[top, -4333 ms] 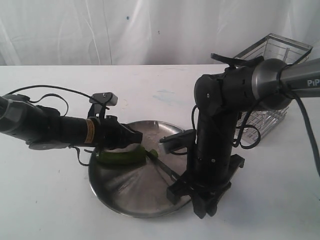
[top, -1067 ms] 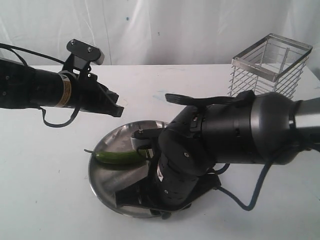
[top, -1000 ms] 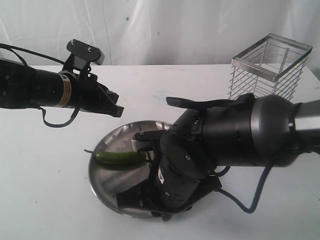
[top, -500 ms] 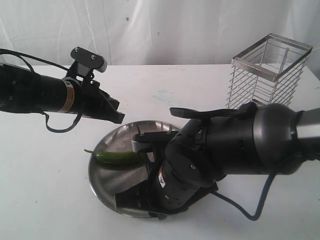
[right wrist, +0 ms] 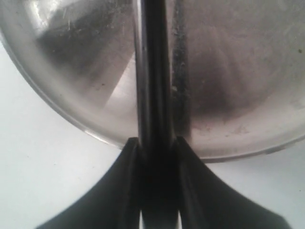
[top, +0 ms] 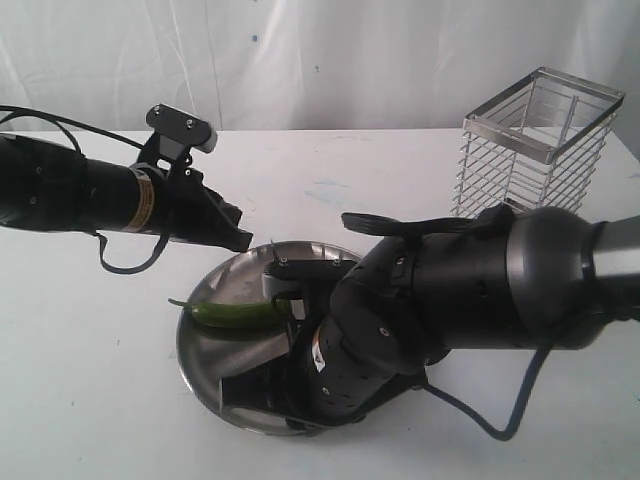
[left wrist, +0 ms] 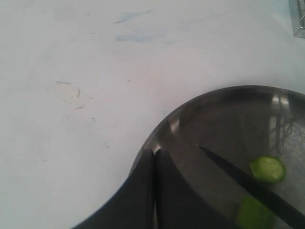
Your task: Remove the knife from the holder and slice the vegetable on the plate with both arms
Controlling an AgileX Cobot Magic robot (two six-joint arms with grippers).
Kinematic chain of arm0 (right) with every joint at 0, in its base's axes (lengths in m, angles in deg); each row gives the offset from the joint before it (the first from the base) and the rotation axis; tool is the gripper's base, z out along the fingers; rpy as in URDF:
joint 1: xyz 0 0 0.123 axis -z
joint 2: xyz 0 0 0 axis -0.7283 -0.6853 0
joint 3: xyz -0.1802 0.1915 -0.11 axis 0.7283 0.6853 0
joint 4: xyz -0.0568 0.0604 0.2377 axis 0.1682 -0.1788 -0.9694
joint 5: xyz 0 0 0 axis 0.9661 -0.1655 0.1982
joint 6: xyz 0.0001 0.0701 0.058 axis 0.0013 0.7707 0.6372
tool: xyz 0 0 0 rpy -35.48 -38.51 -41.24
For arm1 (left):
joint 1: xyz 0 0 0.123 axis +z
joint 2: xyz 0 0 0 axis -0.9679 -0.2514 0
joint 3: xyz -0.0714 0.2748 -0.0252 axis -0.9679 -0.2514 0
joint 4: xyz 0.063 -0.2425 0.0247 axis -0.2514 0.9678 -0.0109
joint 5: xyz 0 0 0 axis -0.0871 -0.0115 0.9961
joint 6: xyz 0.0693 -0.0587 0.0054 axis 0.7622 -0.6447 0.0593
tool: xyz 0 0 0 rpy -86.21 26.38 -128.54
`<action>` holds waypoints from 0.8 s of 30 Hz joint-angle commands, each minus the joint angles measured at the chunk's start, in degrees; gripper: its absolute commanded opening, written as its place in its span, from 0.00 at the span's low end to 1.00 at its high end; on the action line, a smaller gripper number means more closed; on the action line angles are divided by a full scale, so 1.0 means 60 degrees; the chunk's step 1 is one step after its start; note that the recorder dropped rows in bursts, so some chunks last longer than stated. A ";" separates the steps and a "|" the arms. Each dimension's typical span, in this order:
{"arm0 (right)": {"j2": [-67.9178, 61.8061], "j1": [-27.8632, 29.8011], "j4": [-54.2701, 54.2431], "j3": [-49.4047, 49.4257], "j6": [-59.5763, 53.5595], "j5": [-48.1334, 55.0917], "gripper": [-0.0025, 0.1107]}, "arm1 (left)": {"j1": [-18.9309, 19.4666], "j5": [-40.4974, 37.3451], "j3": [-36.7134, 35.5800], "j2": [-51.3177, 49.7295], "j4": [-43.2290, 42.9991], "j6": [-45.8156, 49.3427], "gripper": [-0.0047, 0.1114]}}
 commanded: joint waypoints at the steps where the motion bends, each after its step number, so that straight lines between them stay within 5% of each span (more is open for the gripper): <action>1: -0.0115 0.0002 0.0060 0.0033 0.0064 0.0069 0.02 | -0.0001 0.0150 -0.0030 0.0051 0.0022 0.0068 0.04; 24: -0.0478 -0.0093 -0.0088 0.0033 -0.0447 0.0186 0.02 | -0.0001 0.1326 -0.0030 -0.0012 0.0058 0.0102 0.04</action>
